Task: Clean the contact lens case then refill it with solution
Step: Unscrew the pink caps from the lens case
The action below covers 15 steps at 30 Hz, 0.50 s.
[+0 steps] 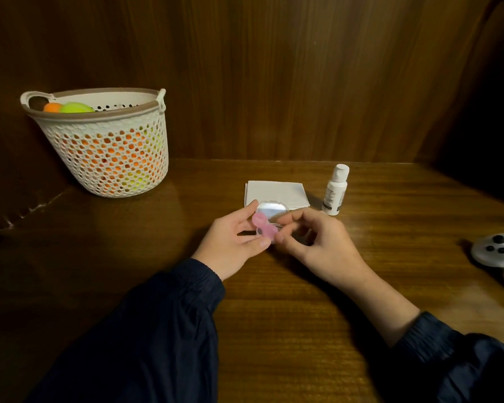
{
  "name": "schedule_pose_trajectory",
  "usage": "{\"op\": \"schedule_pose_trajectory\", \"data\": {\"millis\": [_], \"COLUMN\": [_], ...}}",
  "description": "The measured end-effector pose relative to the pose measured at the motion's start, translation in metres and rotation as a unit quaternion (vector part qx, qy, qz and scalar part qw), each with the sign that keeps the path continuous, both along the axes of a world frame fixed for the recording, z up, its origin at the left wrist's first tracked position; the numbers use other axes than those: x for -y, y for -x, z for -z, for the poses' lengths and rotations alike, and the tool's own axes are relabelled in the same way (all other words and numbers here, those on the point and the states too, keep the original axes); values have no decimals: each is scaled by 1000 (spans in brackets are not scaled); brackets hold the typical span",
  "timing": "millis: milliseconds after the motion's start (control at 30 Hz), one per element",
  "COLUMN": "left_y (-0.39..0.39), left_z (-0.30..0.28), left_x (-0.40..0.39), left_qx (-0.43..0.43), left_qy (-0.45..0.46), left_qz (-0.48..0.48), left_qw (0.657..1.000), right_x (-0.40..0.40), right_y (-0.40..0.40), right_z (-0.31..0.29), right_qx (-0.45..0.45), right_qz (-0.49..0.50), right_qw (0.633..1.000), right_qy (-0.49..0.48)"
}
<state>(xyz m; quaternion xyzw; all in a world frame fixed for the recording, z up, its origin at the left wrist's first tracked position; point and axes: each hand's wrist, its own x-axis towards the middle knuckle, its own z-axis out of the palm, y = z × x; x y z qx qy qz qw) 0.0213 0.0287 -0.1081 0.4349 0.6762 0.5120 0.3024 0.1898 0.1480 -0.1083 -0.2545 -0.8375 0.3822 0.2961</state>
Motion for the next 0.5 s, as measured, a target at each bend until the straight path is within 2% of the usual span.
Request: {"op": "schedule_pose_trajectory", "data": {"millis": [233, 500], "left_y": [0, -1], "left_z": [-1, 0], "left_x": [1, 1], "left_qx": [-18, -25], "left_qy": [5, 4], "left_qz": [21, 33], "left_qw": [1000, 999], "right_x": [0, -1], "right_y": [1, 2], "right_z": [0, 3], "right_qx": [17, -31], "right_qz": [14, -14], "right_qw": [1000, 999], "right_qy": [-12, 28]}}
